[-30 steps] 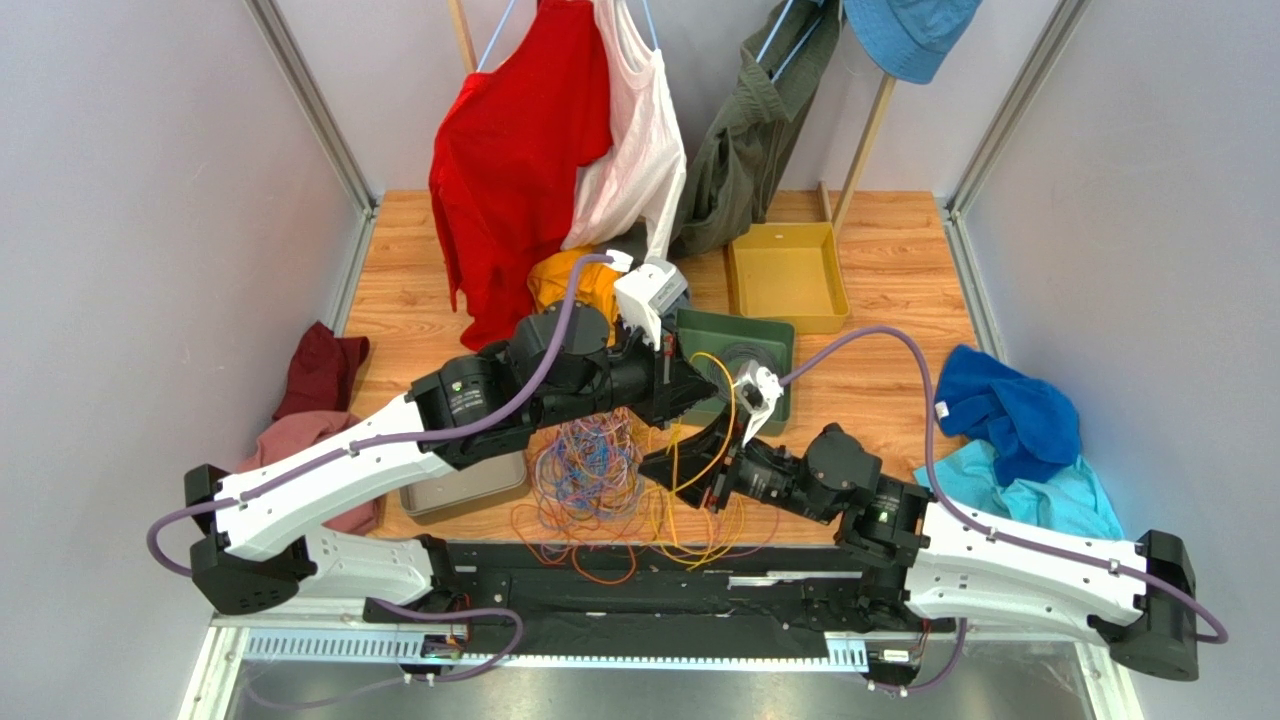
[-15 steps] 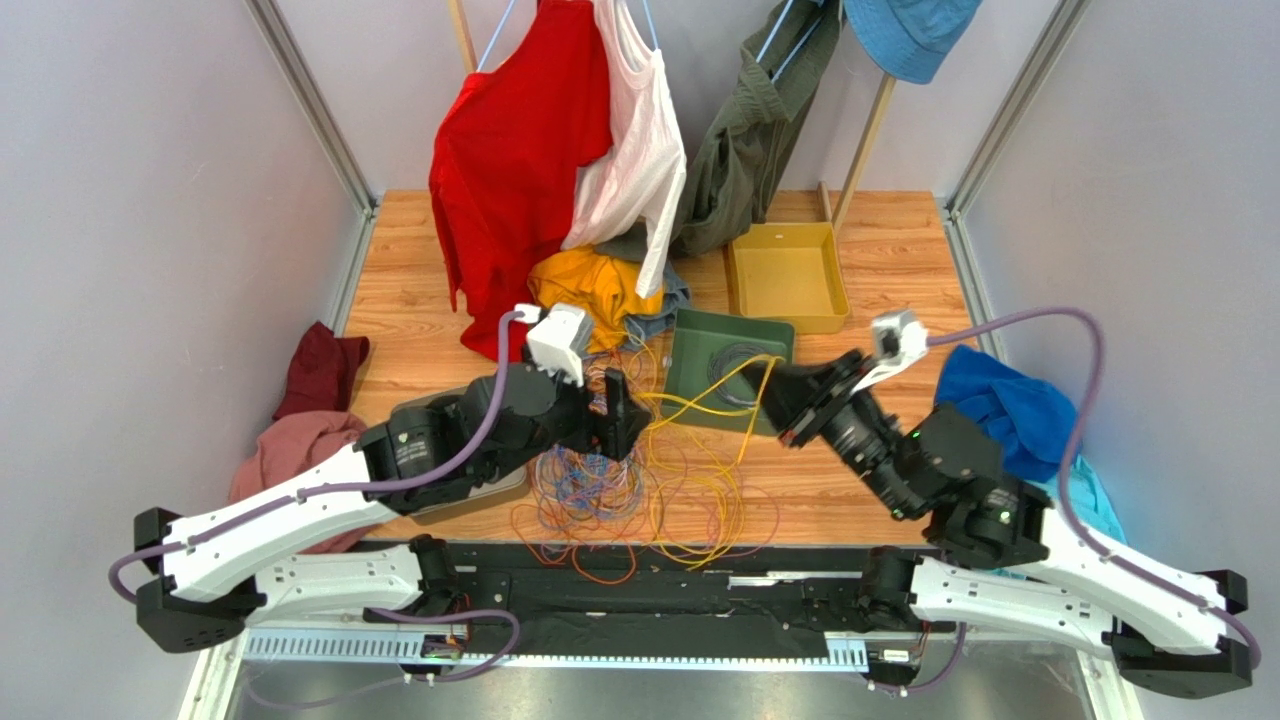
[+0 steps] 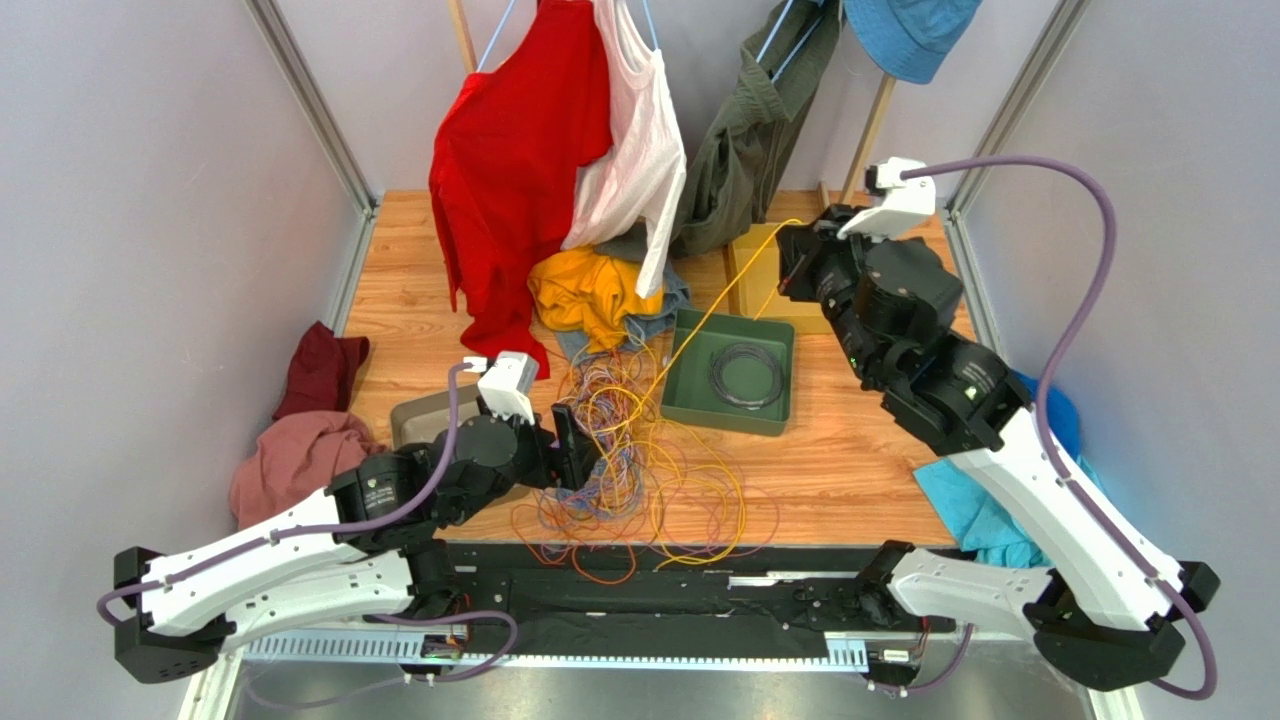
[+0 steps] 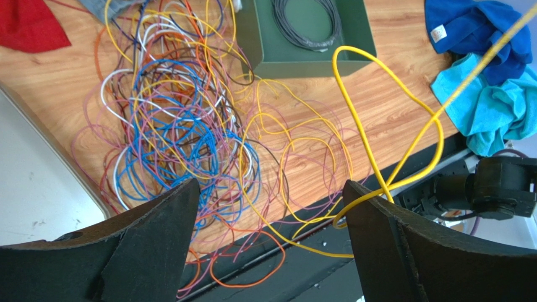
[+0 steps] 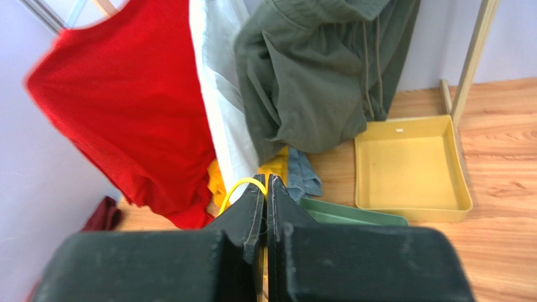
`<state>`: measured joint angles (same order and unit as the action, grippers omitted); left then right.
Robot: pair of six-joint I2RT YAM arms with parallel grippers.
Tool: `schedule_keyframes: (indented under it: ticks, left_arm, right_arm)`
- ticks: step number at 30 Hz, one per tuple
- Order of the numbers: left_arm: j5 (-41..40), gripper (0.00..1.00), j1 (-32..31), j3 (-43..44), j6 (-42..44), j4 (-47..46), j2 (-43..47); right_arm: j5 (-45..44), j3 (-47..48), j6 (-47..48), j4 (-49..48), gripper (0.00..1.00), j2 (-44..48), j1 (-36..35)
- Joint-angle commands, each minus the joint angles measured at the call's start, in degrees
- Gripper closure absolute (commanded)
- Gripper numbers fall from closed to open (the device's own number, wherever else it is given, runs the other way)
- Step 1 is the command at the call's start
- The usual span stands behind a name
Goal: Untangle the cables
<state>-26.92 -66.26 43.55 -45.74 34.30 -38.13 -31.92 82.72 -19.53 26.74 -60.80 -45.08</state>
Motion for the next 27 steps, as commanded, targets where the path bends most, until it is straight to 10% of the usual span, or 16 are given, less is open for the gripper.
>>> schedule_keyframes:
  ticks: [1,5,12,15,18,27]
  left_arm:
    - [2.22,0.05,-0.01,-0.84,-0.67,-2.66,-0.10]
    - [2.31,0.02,-0.01,-0.84,-0.50,-1.17,-0.81]
    - [5.47,0.31,-0.01,0.13,5.30,-8.10,3.41]
    - [5.38,0.19,-0.01,4.25,7.94,-6.45,2.71]
    - [3.81,0.16,-0.01,11.28,9.70,-0.65,-1.41]
    - [5.82,0.29,-0.01,11.48,9.70,-3.80,-4.23]
  right_arm:
    - [2.83,3.59,0.28,2.17,1.00,-1.07,1.05]
    - [5.80,4.47,-0.24,3.31,1.00,-1.70,1.92]
    - [28.81,-15.01,-5.52,-5.54,0.97,8.13,1.49]
    - [30.43,-21.97,-6.22,-5.83,0.46,13.76,-1.92]
    - [27.27,-25.05,-6.40,-0.74,0.24,16.92,-5.09]
    - [29.80,-37.52,-7.80,-1.08,0.29,21.70,-6.42]
